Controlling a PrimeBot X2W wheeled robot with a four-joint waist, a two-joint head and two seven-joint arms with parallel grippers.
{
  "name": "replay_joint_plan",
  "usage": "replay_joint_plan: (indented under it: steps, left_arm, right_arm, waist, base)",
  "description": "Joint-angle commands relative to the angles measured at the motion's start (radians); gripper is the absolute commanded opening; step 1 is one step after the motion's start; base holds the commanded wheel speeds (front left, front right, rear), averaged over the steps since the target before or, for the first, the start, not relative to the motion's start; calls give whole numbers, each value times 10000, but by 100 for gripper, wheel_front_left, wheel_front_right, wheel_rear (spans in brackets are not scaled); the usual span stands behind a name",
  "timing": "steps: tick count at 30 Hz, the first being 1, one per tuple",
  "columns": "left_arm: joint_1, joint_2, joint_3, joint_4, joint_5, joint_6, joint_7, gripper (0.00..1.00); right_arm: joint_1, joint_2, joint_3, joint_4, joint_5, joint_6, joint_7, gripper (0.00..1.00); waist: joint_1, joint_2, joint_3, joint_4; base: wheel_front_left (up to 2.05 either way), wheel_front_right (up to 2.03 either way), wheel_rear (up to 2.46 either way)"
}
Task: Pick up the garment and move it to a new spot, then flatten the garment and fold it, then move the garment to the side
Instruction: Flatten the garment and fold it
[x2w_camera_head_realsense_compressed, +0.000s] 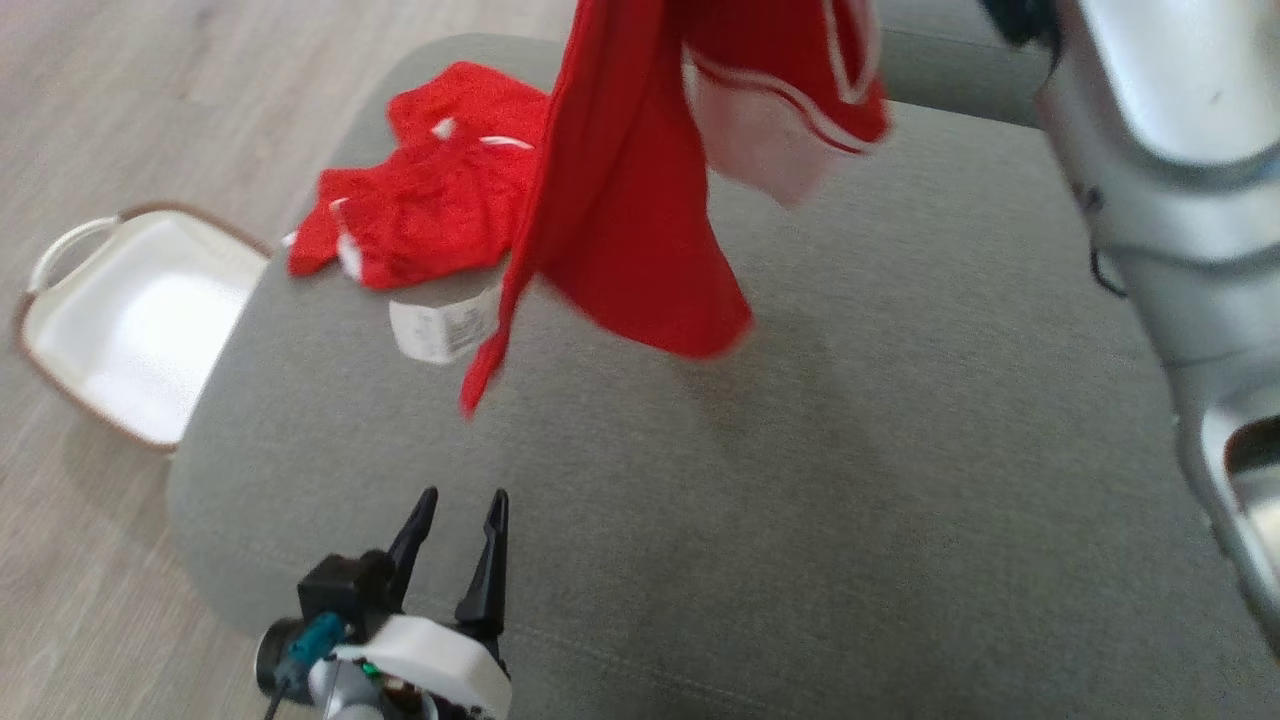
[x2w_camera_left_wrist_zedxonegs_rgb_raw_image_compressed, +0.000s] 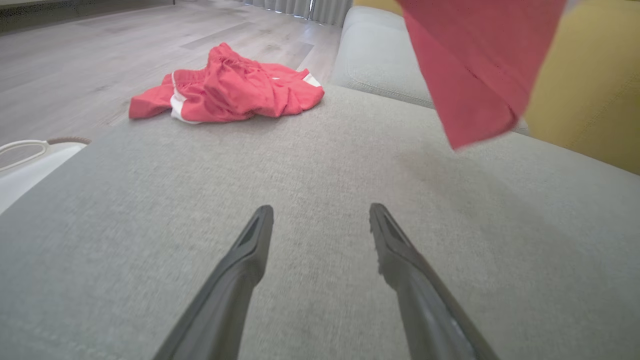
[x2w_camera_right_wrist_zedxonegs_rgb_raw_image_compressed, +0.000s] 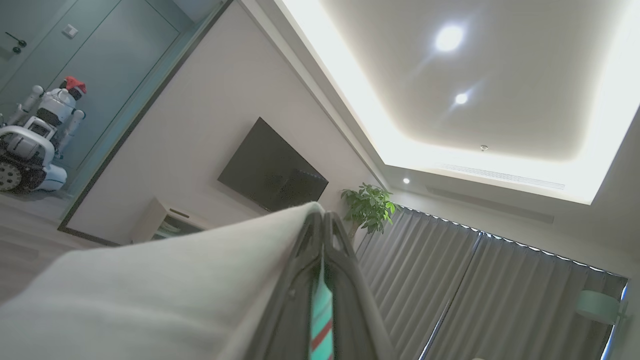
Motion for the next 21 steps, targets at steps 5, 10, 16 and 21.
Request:
replay_joint_plan:
  steps: [5,10,16,21]
  left_arm:
    - [-83,14,321,-398,-8,111,-80,100]
    - [-248,14,407,-506,85,85,-80,100]
    - [-701,14,463,-575,224,-47,-80,100]
    - [-1031,14,428,-558,303,-138,-80,100]
  right_arm:
    - [-386,-714,-161,585,338,65,-48,0]
    - [564,-1592,-360,972,422,65,-49,0]
    - [3081,-2822,-1053,1636,444,65,-49,0]
    - [4877,-3054,-2311,2336,414,65,-49,73]
  waist:
    - [0,0,219,198]
    - [0,0,581,-344]
    - [0,0,1040,-1201]
    - [0,0,1259,-1838]
  base:
    - [0,0,0]
    - [0,0,0]
    - [0,0,0]
    - [0,0,0]
